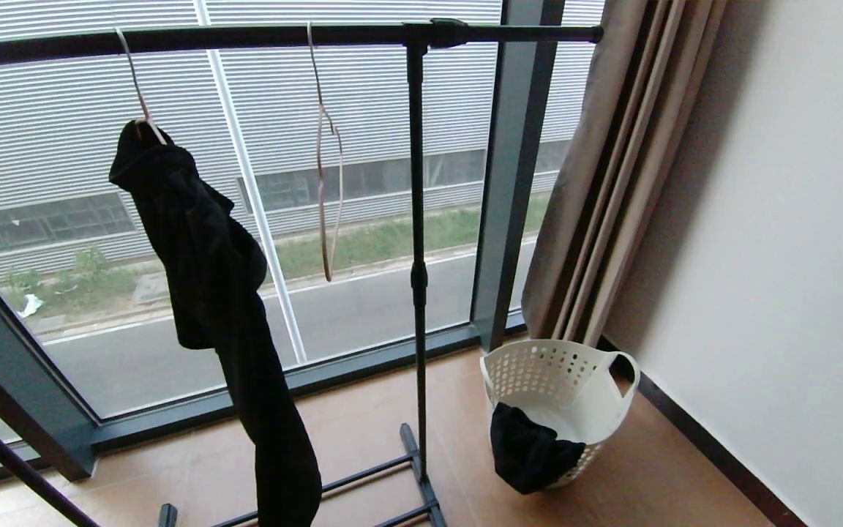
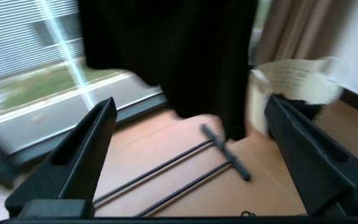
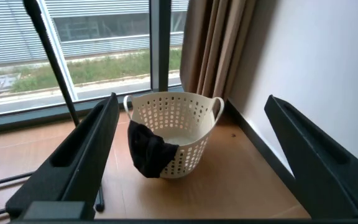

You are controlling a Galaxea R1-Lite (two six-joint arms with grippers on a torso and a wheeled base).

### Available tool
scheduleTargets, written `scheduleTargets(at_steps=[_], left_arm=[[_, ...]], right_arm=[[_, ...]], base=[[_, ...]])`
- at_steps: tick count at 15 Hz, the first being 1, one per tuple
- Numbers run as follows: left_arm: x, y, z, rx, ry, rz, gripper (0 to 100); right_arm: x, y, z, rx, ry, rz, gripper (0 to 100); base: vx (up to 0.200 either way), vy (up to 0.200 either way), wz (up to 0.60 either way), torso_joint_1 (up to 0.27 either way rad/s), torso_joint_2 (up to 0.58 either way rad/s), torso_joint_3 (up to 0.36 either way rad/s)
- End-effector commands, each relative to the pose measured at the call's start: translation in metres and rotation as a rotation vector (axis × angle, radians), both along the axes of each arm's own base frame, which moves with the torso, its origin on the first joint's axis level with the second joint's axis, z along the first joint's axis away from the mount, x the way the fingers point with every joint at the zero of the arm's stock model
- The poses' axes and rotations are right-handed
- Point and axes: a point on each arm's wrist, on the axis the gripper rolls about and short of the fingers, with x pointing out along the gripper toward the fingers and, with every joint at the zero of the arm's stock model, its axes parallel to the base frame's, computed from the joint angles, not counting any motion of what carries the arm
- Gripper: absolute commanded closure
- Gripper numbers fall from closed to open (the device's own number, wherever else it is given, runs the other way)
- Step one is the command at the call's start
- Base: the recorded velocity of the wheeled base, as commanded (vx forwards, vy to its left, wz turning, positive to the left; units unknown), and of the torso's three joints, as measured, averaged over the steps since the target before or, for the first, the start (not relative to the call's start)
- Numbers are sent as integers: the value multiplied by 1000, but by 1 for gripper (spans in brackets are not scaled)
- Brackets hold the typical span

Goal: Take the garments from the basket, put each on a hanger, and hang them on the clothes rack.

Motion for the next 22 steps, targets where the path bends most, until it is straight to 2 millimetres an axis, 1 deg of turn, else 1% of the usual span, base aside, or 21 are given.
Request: scheduleTargets(at_steps=[1,7,8,11,20,22], left_arm=[[0,0,0,0,2,0,0],[0,0,0,0,2,0,0],[0,0,0,2,1,0,0],[0,0,0,0,3,0,0],[0,0,0,0,2,0,0],[0,0,0,0,2,0,0]], right_arm=[[0,0,0,-1,3,1,0],[0,0,0,-1,3,1,0],[0,0,0,-1,3,1,0],[0,0,0,-1,3,1,0],[0,0,0,1,1,1,0],[0,0,0,1,1,1,0]], base=[[0,-200,0,-2,2,12],[0,-200,0,0,3,2],[200,-200,0,7,2,2],[200,0,0,-4,4,2],[0,-200,0,8,4,0],[200,0,0,-2,7,0]])
